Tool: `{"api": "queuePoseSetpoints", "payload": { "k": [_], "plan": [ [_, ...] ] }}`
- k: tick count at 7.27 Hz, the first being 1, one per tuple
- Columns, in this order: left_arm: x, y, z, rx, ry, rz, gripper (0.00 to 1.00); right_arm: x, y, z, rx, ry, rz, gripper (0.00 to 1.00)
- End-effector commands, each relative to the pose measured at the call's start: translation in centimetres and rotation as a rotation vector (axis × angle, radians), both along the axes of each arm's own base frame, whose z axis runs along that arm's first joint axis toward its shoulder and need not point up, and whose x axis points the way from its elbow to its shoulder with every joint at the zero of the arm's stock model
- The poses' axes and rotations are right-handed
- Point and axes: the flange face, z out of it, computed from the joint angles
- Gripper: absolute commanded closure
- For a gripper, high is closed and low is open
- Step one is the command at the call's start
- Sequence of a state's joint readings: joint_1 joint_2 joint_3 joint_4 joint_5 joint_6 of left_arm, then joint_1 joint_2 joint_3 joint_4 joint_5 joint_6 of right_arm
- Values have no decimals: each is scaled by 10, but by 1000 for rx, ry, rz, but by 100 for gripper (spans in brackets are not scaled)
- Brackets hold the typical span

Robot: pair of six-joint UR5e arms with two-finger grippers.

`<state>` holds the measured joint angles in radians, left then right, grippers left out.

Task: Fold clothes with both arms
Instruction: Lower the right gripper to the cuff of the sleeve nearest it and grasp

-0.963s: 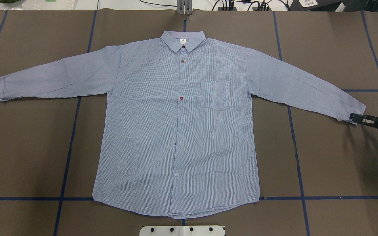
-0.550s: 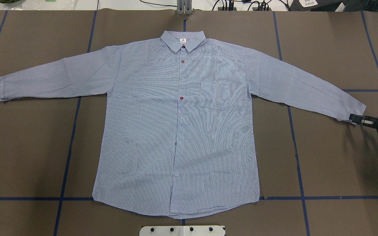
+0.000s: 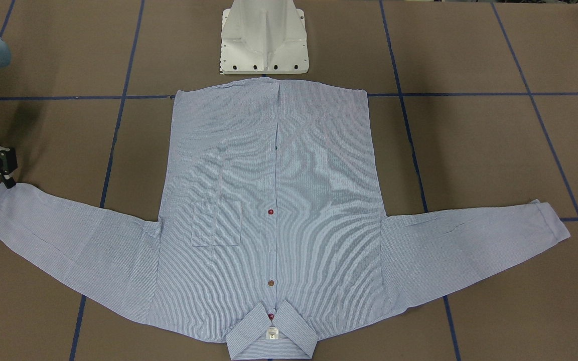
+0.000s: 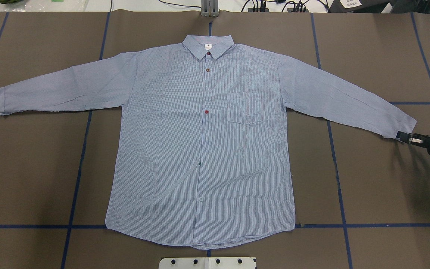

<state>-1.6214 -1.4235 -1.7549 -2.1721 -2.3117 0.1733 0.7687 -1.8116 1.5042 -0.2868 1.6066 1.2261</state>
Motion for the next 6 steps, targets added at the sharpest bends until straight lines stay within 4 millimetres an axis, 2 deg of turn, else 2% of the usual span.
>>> {"api": "queuePoseSetpoints", "payload": {
  "k": [1,3,4,5,6],
  "plan": [
    [0,0,-1,2,0,0,0,0,0,0,-1,-1,0,100],
    [0,-1,-1,3,0,0,0,4,1,-3,3,-4,4,100],
    [0,0,-1,2,0,0,0,4,0,-24,29,-33,-5,100],
    [0,-1,-1,3,0,0,0,15,-10,-52,42,-57,9,100],
    [0,0,-1,2,0,0,0,18,-21,-91,49,-83,9,100]
  ]
}}
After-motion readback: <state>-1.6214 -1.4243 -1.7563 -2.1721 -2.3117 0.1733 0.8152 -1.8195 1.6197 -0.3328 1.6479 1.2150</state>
